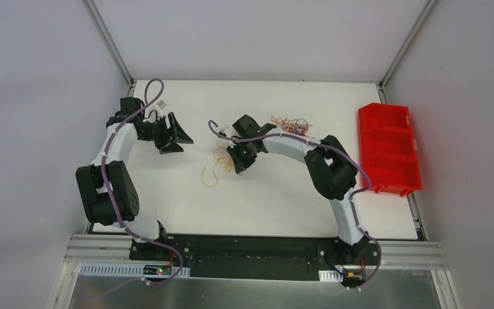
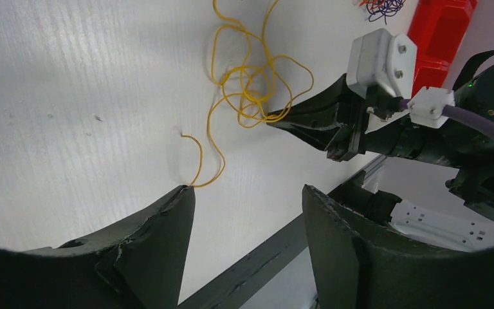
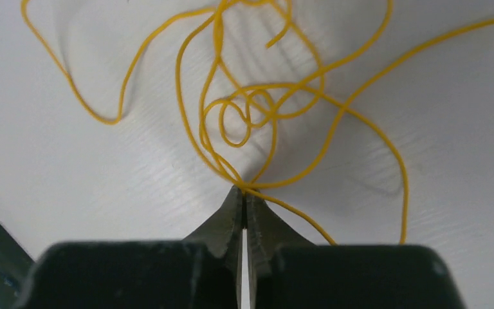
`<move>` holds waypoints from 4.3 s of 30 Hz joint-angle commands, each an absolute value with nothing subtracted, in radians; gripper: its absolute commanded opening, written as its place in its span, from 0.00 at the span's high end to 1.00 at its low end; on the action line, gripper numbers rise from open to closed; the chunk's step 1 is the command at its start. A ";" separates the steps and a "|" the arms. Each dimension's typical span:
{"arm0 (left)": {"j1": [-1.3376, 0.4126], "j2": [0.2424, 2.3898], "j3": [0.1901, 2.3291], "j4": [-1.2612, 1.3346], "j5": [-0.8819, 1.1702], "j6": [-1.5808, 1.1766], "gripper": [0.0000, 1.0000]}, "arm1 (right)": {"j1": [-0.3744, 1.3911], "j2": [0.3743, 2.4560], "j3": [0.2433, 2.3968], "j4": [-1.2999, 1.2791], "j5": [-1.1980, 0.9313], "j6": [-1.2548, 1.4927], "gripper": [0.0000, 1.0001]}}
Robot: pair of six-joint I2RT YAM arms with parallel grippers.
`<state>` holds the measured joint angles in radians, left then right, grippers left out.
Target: Untangle the cables
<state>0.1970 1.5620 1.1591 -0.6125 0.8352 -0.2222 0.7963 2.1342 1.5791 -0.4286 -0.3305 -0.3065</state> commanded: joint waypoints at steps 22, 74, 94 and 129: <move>-0.070 1.240 1.343 -0.322 0.984 -0.040 0.01 | 0.595 1.666 2.123 -0.747 -0.755 -0.193 1.00; -0.143 1.475 0.931 -0.178 0.699 0.095 1.00 | 0.101 1.112 1.784 -0.565 -0.715 0.135 1.00; -0.144 1.444 0.928 -0.178 0.710 0.062 1.00 | 0.100 0.874 1.451 -0.640 -0.558 -0.018 1.00; -0.144 1.440 0.920 -0.224 0.690 0.067 1.00 | 0.267 1.326 0.914 -0.704 -0.472 -0.606 0.98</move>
<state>-0.1379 1.4784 0.9321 -0.2108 0.6785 0.0658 0.2432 1.3113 0.9222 -0.8642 -0.4820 -0.6807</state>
